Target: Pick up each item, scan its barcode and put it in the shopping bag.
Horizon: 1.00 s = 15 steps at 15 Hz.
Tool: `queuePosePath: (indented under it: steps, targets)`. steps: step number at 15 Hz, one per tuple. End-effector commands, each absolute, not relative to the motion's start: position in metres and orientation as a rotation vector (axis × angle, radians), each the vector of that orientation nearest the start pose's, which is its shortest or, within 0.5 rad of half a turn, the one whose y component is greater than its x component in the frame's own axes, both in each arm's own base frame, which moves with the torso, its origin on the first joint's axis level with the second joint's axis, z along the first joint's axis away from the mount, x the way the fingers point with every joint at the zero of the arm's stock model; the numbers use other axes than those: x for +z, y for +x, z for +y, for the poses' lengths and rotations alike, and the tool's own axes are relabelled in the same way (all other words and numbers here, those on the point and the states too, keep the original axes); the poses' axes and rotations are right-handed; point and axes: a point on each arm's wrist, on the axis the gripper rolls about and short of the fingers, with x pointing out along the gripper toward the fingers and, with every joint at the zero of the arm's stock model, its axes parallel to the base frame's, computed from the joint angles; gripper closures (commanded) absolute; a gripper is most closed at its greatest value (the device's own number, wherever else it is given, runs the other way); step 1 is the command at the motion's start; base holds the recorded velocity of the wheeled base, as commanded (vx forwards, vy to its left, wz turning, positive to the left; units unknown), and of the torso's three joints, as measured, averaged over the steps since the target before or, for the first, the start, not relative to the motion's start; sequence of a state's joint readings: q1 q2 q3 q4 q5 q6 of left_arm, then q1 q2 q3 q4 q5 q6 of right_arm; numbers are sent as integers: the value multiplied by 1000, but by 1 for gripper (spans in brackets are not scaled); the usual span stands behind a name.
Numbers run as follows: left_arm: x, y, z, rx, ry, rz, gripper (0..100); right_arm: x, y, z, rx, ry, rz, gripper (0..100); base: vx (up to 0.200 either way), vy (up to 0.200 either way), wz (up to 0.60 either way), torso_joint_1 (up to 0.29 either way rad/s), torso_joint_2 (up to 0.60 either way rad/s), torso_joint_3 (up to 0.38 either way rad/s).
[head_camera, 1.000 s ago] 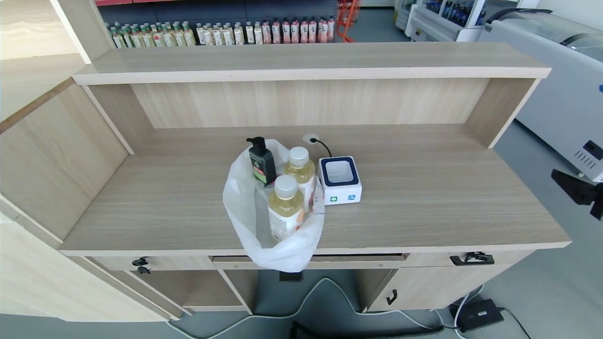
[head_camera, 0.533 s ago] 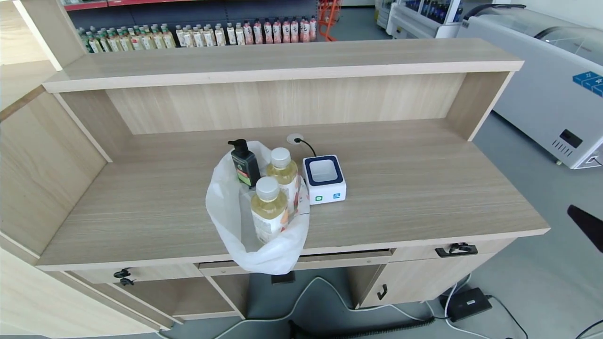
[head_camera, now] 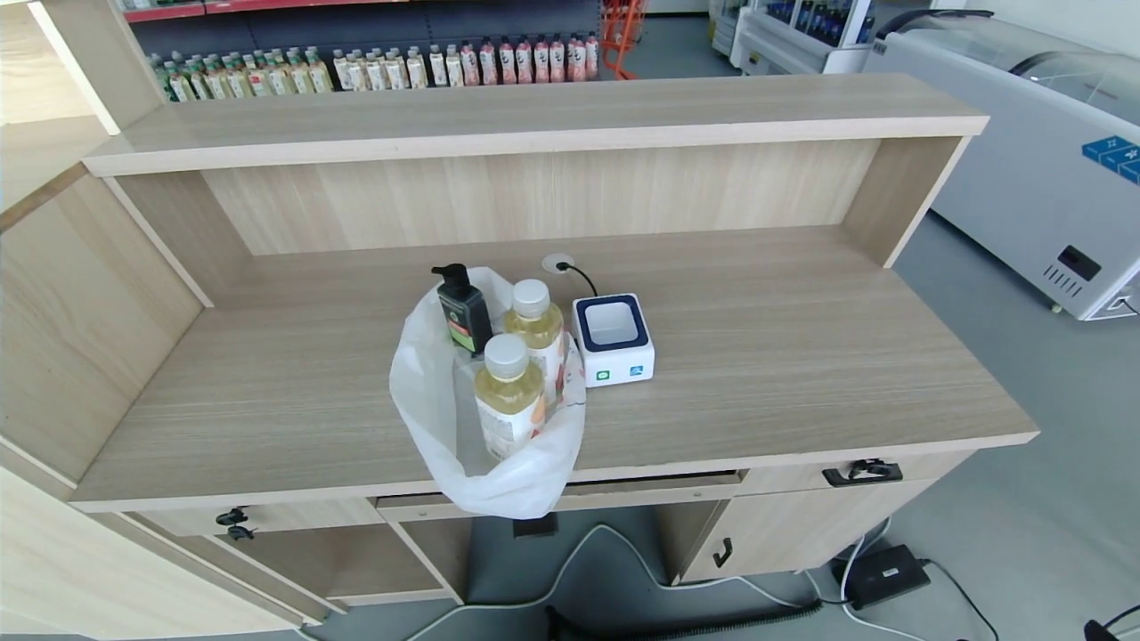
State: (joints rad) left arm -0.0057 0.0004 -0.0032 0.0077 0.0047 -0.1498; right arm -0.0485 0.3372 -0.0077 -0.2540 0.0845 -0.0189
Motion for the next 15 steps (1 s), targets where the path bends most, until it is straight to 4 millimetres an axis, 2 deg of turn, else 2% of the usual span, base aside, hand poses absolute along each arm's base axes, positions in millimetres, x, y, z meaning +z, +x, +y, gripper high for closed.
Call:
queuePosePath:
  steps: [1,3,6,15]
  targets:
    - [76,-23,0,-1,-150,5,0,84,-19,1,61,-17,-24,0,0,0,0,0,0,0]
    - [76,-23,0,-1,-150,5,0,82,-23,2,119,-21,-68,0,0,0,0,0,0,0]
    - [76,-23,0,-1,-150,5,0,83,-23,2,117,-73,-73,0,0,0,0,0,0,0]
    - [76,-23,0,0,-150,5,0,83,-23,2,118,-4,-69,0,0,0,0,0,0,0]
